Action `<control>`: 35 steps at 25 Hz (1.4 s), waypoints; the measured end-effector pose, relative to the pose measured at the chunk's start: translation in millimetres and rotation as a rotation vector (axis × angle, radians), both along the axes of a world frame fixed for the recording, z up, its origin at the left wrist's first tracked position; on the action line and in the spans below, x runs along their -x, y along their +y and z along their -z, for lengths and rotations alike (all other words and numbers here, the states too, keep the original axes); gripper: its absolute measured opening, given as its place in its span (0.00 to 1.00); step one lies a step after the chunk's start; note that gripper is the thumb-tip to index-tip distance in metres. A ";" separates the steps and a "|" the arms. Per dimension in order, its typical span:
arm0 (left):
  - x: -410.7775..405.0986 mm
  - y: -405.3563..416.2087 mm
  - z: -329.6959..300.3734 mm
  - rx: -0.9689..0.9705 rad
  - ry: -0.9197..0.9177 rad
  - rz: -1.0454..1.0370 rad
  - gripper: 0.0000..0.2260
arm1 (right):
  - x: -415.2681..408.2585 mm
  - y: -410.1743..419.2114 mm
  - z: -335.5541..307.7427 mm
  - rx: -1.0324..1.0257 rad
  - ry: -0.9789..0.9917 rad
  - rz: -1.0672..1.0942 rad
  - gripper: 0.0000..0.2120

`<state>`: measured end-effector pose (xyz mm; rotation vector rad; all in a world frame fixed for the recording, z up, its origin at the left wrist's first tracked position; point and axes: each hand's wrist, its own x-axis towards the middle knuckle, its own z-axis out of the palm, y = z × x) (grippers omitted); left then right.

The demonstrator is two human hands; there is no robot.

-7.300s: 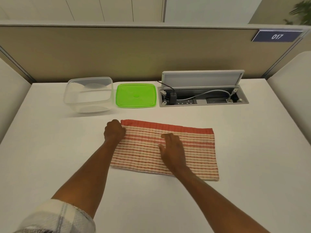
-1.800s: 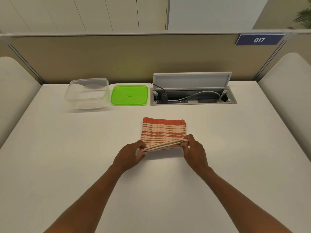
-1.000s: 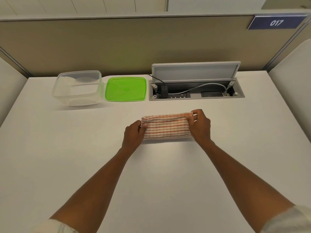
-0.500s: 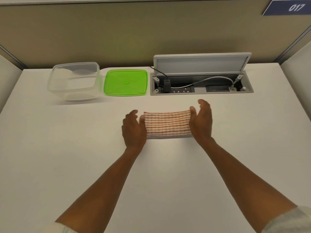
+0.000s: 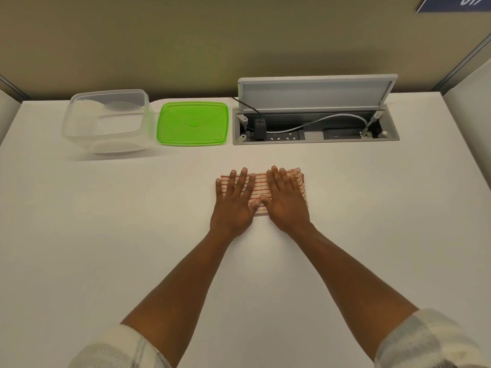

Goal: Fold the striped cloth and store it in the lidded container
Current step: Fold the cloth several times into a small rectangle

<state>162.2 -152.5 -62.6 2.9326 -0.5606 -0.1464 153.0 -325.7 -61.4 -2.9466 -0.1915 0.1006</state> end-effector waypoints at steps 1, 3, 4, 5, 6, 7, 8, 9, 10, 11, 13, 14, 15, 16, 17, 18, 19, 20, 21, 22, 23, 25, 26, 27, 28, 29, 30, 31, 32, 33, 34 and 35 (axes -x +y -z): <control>-0.2 -0.6 0.8 0.004 -0.012 -0.005 0.31 | 0.1 -0.2 1.8 0.015 -0.005 0.013 0.34; -0.9 -0.8 2.3 0.010 -0.026 -0.013 0.31 | -0.4 -0.3 3.7 0.040 -0.007 0.049 0.36; -0.9 -0.4 3.7 0.010 -0.024 -0.014 0.31 | -0.6 -1.2 3.9 0.050 -0.009 0.066 0.36; -0.6 0.3 5.0 0.010 -0.024 -0.012 0.31 | -0.2 -2.4 4.3 0.057 -0.012 0.082 0.36; -0.5 0.4 5.5 0.011 -0.025 -0.010 0.31 | 0.7 -3.6 4.8 0.059 -0.015 0.097 0.36; -1.0 0.3 5.5 0.016 -0.025 -0.012 0.31 | 1.2 -4.1 4.6 0.057 -0.012 0.109 0.35; -1.3 0.4 5.1 0.025 -0.025 -0.014 0.31 | 1.4 -3.5 3.9 0.057 -0.006 0.118 0.35; -0.8 0.7 5.2 0.030 -0.026 -0.018 0.31 | 1.7 -2.3 3.3 0.059 0.004 0.121 0.35; 0.2 1.2 5.7 0.032 -0.026 -0.019 0.31 | 1.8 -0.9 3.3 0.065 0.012 0.122 0.35; 0.4 1.0 6.3 0.032 -0.020 -0.017 0.31 | 1.6 -0.2 3.2 0.071 0.023 0.122 0.35; 0.0 -0.6 4.3 0.027 0.014 -0.016 0.31 | 2.1 -0.7 1.0 0.094 0.048 0.119 0.35; -0.1 -1.7 1.9 0.020 0.037 -0.017 0.31 | 1.9 -1.8 -0.5 0.102 0.063 0.112 0.35; -0.6 -2.0 -2.3 0.016 0.052 -0.018 0.31 | 1.0 -2.1 -3.6 0.103 0.075 0.099 0.35; -0.4 -3.0 -5.9 0.009 0.061 -0.013 0.31 | 0.4 -2.7 -6.9 0.095 0.081 0.088 0.35; -0.9 -2.9 -10.4 0.004 0.051 -0.019 0.31 | -0.4 -2.7 -11.5 0.073 0.069 0.086 0.36; -0.5 -3.2 -15.3 0.011 0.021 -0.056 0.30 | 0.3 -2.4 -17.1 0.043 0.032 0.102 0.36; -0.2 -4.2 -19.8 0.041 -0.020 -0.150 0.29 | 1.8 -2.4 -22.8 -0.003 -0.028 0.147 0.36; -0.7 -4.8 -25.3 0.099 -0.046 -0.302 0.28 | 3.8 -1.8 -28.1 -0.062 -0.101 0.225 0.34; -2.0 -5.6 -31.7 0.179 -0.040 -0.487 0.27 | 6.7 -2.1 -33.3 -0.132 -0.163 0.336 0.33; -4.8 -5.6 -38.5 0.256 0.014 -0.668 0.25 | 8.9 -3.3 -37.8 -0.209 -0.187 0.466 0.31; -7.9 -4.8 -44.4 0.296 0.085 -0.798 0.24 | 11.6 -5.7 -41.9 -0.263 -0.166 0.593 0.29; -11.3 -3.5 -54.0 0.319 0.216 -0.919 0.22 | 17.7 -9.4 -46.6 -0.264 -0.032 0.755 0.26; -12.7 -1.9 -57.3 0.363 0.275 -0.969 0.21 | 19.8 -9.8 -46.9 -0.240 0.038 0.785 0.25; -14.1 -0.3 -60.0 0.445 0.337 -1.037 0.20 | 20.3 -9.9 -47.7 -0.227 0.085 0.800 0.23; -13.8 0.3 -61.7 0.534 0.401 -1.104 0.20 | 20.8 -9.7 -48.7 -0.238 0.110 0.814 0.22; -11.9 0.7 -63.7 0.602 0.455 -1.146 0.20 | 20.7 -9.1 -49.9 -0.267 0.123 0.834 0.21; -9.8 0.9 -66.0 0.633 0.491 -1.157 0.21 | 20.1 -8.0 -51.1 -0.309 0.139 0.856 0.21; -7.0 1.0 -67.6 0.639 0.517 -1.149 0.22 | 19.2 -7.0 -51.9 -0.356 0.161 0.878 0.21; -5.2 1.5 -69.3 0.628 0.529 -1.129 0.23 | 18.9 -7.2 -53.7 -0.406 0.182 0.901 0.20; -4.8 3.4 -68.6 0.615 0.539 -1.109 0.24 | 18.6 -8.2 -54.9 -0.452 0.202 0.917 0.20; -4.1 5.7 -67.4 0.606 0.548 -1.088 0.25 | 18.9 -9.9 -55.8 -0.490 0.218 0.927 0.21; -4.0 7.9 -65.5 0.605 0.563 -1.065 0.25 | 19.6 -12.1 -56.0 -0.521 0.234 0.932 0.21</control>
